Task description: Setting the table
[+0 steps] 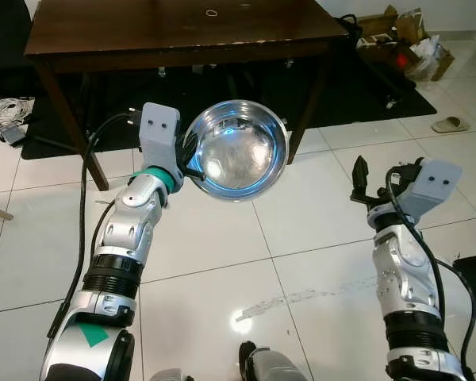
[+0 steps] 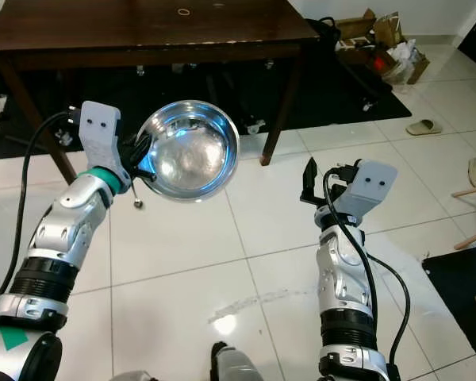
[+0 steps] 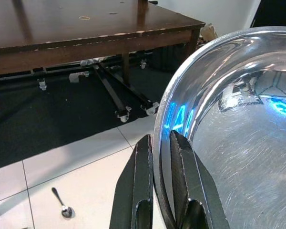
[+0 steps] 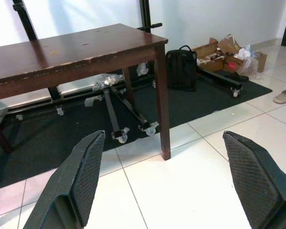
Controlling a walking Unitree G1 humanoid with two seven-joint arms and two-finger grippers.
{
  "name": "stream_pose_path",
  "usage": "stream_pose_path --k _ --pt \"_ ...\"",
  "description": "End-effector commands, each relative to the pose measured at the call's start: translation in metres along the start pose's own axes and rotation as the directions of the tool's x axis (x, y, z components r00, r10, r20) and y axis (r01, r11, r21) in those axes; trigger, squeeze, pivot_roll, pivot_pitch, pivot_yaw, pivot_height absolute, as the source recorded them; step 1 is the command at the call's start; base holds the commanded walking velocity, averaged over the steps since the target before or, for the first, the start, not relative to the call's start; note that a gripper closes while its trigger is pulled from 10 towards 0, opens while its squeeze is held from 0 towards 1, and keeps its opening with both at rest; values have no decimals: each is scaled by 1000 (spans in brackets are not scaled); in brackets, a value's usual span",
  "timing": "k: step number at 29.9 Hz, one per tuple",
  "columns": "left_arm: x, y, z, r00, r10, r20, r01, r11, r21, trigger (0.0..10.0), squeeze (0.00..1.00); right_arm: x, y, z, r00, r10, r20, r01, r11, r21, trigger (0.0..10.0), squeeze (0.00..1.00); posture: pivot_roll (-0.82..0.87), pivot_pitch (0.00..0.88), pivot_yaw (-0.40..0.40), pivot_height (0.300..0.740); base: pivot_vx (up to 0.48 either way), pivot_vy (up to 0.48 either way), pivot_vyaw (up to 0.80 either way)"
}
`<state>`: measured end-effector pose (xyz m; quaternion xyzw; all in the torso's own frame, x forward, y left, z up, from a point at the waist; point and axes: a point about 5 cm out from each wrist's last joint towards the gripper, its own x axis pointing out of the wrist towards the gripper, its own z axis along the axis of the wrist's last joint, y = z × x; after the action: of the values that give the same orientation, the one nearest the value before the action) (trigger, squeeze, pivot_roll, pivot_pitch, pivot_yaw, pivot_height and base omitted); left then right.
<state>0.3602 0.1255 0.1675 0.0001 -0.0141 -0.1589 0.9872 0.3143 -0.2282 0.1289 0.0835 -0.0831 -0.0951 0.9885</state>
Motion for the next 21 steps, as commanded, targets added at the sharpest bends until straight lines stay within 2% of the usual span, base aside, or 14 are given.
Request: stream_pose_path --k 1,10,18,20,21 --pt "3 -2 5 1000 -10 23 10 1000 0 10000 0 -1 -4 -1 1000 -15 0 15 1000 -7 10000 0 88 0 28 740 0 0 0" --pt "4 -4 8 999 -5 41 4 1000 19 10000 0 -2 -3 1 1000 -12 15 12 1000 -10 10000 0 88 3 29 740 0 0 0" --pt "2 3 16 988 118 101 -126 989 78 10000 0 -1 16 19 991 97 91 -94 995 -39 10000 0 91 7 30 740 0 0 0" --pt "1 6 19 982 151 116 -160 984 76 10000 0 0 22 26 986 121 117 -118 993 -33 10000 0 99 9 27 740 0 0 0" --pt "0 9 21 977 176 123 -185 980 72 10000 0 3 31 39 975 145 169 -145 989 -12 10000 0 101 8 26 740 0 0 0"
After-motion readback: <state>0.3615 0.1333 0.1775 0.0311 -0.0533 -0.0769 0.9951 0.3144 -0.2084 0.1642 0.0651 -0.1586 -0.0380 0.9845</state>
